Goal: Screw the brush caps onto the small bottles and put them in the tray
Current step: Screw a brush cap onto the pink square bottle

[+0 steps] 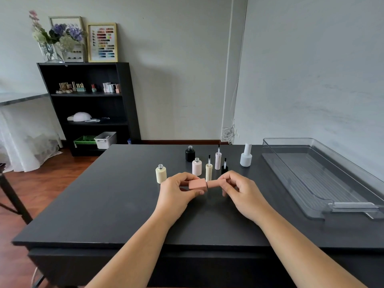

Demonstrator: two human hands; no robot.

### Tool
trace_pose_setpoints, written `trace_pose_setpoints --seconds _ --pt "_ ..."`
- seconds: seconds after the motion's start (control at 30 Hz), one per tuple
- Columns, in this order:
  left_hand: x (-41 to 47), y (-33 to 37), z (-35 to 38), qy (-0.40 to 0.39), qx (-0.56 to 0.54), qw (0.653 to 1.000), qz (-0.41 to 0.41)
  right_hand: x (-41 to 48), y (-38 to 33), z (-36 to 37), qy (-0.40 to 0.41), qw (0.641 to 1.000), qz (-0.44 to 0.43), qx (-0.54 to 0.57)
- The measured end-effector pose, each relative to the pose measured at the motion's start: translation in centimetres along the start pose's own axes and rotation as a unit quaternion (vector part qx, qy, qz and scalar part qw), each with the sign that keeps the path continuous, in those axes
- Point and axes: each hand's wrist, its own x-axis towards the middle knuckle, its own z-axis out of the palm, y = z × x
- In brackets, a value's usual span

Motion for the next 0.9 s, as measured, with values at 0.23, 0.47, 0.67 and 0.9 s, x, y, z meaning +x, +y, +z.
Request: trace_pose_setpoints --seconds 0.23,0.47,0.67,0.9 --pt "0.05 0.0 0.0 0.002 0.002 1.0 0.006 0.14 -0.12 0.06 0.006 0.999 0.037 0.021" --pt "0.05 0.02 -0.01 -0.012 0.02 1.0 0.005 0.1 -0.01 0.05 0.006 1.0 0.001 -0.02" --pt "0.0 0.21 -0.1 -0.006 0.017 1.0 -0.006 -0.12 -0.45 -0.09 -0.009 1.0 -0.017 -0.007" --pt "-0.06 0.23 0.05 -0.014 0.016 1.0 -0.004 -0.18 -0.38 0.05 0.003 0.999 -0.047 -0.025"
